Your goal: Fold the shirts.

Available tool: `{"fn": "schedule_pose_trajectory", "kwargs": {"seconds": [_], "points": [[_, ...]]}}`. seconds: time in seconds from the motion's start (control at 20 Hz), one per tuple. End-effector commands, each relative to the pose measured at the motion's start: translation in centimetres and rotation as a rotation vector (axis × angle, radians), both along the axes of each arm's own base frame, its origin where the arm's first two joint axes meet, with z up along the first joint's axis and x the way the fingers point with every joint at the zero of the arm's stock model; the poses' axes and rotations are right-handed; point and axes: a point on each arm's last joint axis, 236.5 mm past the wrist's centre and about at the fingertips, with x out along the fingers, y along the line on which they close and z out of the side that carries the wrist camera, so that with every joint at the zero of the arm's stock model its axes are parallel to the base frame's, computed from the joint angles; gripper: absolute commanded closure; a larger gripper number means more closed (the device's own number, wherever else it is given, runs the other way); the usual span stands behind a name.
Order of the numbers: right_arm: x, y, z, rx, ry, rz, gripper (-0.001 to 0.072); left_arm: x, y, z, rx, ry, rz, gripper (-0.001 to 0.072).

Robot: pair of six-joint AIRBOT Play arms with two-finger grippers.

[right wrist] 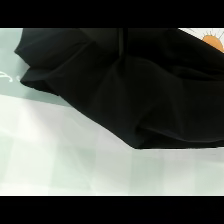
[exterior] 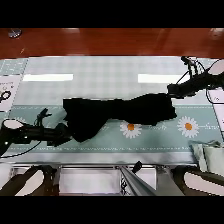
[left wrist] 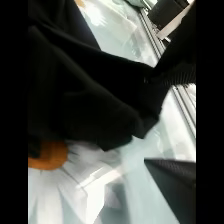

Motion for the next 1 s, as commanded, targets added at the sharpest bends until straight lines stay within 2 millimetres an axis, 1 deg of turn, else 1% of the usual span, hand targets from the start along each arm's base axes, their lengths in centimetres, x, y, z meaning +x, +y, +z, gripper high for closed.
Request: {"fn": "schedule_pose_trajectory", "kwargs": {"seconds": [0.0, 0.05, 0.1, 0.15, 0.25, 0.3, 0.35, 0.4, 0.45, 0.5, 0.55, 0.6, 0.65, 0.7, 0.75, 0.8, 0.85, 0.9, 0.95], "points": [[0.0, 0.0, 0.0, 0.001, 0.002, -0.001, 0.0691, 1.3, -2.5, -0.9, -0.028, -0.017, 0.019, 0.0236], [0.0, 0.0, 0.0, 0.001, 0.002, -0.001, 0.0691, 1.7, -3.5, -1.1, -0.036, -0.021, 0.029, 0.0333], [0.0, 0.0, 0.0, 0.001, 0.002, -0.001, 0.0691, 2.1, -4.3, -1.3, -0.042, -0.026, 0.040, 0.0475], [0.0, 0.0, 0.0, 0.001, 0.002, -0.001, 0.0690, 2.5, -5.0, -1.2, -0.050, -0.043, 0.040, 0.0690], [0.0, 0.0, 0.0, 0.001, 0.001, 0.000, 0.0690, 3.1, -5.6, -0.2, -0.075, -0.085, 0.020, 0.0686], [-0.1, -0.1, 0.1, -0.002, -0.001, 0.007, 0.0691, 3.5, -5.8, 0.9, -0.093, -0.109, 0.004, 0.0687], [-0.1, -0.3, 0.7, -0.006, -0.011, 0.017, 0.0691, 4.3, -5.9, 2.6, -0.117, -0.150, -0.011, 0.0687], [0.3, -0.7, 2.0, -0.010, -0.047, 0.009, 0.0691, 5.5, -5.9, 5.3, -0.138, -0.228, -0.028, 0.0688], [1.0, -1.2, 4.0, -0.017, -0.106, -0.003, 0.0691, 7.0, -5.5, 8.5, -0.147, -0.327, -0.031, 0.0687], [1.9, -1.8, 7.0, -0.029, -0.194, -0.018, 0.0691, 8.7, -4.7, 12.9, -0.143, -0.465, -0.024, 0.0688], [2.8, -2.5, 10.8, -0.045, -0.304, -0.037, 0.0691, 10.2, -3.4, 17.7, -0.127, -0.598, 0.008, 0.0687], [3.4, -3.1, 15.1, -0.063, -0.422, -0.055, 0.0691, 11.5, -1.4, 23.7, -0.087, -0.769, 0.060, 0.0687], [3.5, -3.6, 19.8, -0.082, -0.551, -0.073, 0.0691, 12.1, 0.6, 29.2, -0.035, -0.920, 0.111, 0.0687], [3.2, -3.8, 25.2, -0.102, -0.699, -0.089, 0.0691, 12.0, 2.5, 34.7, 0.033, -1.071, 0.159, 0.0687], [2.3, -3.7, 30.1, -0.117, -0.834, -0.102, 0.0691, 11.2, 4.4, 40.2, 0.115, -1.215, 0.208, 0.0687], [0.9, -3.6, 35.1, -0.128, -0.971, -0.115, 0.0691, 10.2, 5.3, 44.6, 0.185, -1.328, 0.236, 0.0687], [-0.9, -3.3, 39.3, -0.133, -1.085, -0.122, 0.0691, 8.9, 5.6, 49.1, 0.234, -1.430, 0.267, 0.0687], [-2.9, -3.0, 42.3, -0.142, -1.163, -0.121, 0.0691, 7.4, 5.3, 52.9, 0.274, -1.535, 0.274, 0.0687], [-4.9, -2.7, 44.9, -0.152, -1.230, -0.119, 0.0691, 6.0, 4.9, 56.2, 0.304, -1.626, 0.282, 0.0687]]}}
